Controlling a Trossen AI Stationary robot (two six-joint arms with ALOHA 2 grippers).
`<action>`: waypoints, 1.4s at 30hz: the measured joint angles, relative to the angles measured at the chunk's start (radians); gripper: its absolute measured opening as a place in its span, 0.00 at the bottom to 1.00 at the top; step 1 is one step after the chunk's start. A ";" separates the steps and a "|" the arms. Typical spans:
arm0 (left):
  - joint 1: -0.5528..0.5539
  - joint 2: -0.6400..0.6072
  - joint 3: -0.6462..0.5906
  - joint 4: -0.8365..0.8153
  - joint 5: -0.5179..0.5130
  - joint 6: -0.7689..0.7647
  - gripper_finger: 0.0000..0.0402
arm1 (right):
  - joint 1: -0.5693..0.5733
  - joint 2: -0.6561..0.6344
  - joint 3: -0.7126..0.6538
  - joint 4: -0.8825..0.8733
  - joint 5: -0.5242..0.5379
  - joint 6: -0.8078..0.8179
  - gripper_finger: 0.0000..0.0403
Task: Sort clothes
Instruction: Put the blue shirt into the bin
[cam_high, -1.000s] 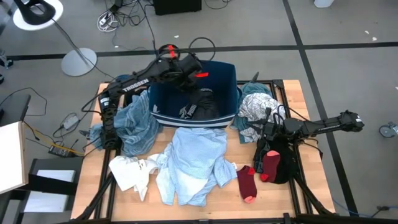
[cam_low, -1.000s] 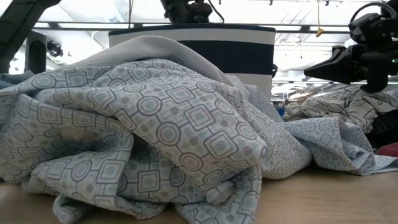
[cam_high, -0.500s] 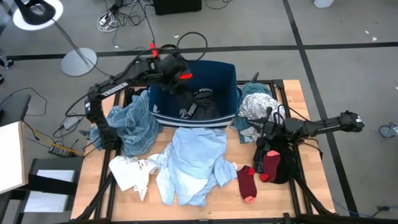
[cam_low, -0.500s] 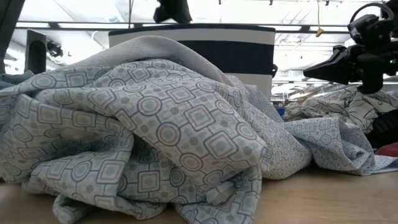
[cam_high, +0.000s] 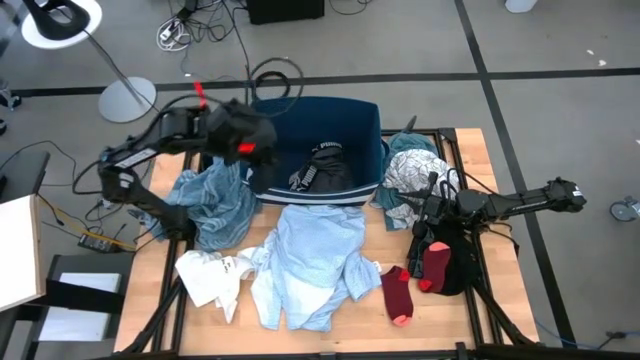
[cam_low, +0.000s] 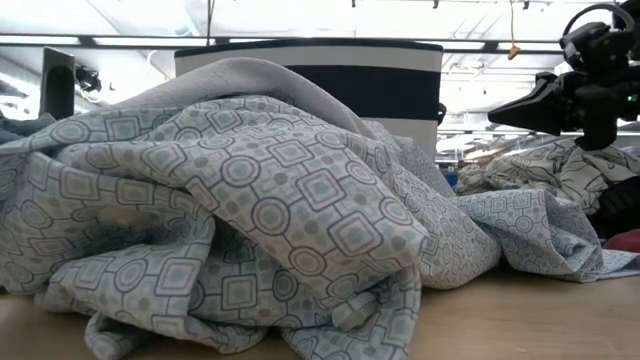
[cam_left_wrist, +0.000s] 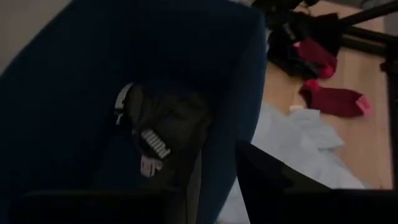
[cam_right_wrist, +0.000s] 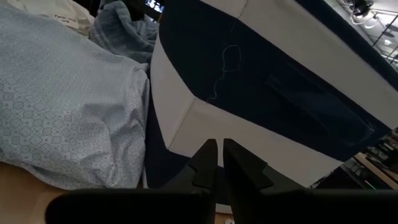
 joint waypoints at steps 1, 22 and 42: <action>-0.014 -0.028 -0.037 0.010 -0.023 -0.022 0.26 | 0.000 0.000 0.000 0.000 0.000 0.000 0.07; -0.203 -0.506 -0.819 0.400 -0.153 -0.362 0.26 | 0.002 0.000 0.000 0.049 -0.081 0.825 0.07; -0.313 -0.626 -1.048 0.473 -0.232 -0.430 0.26 | 0.084 0.220 0.520 -0.482 -0.046 0.829 0.00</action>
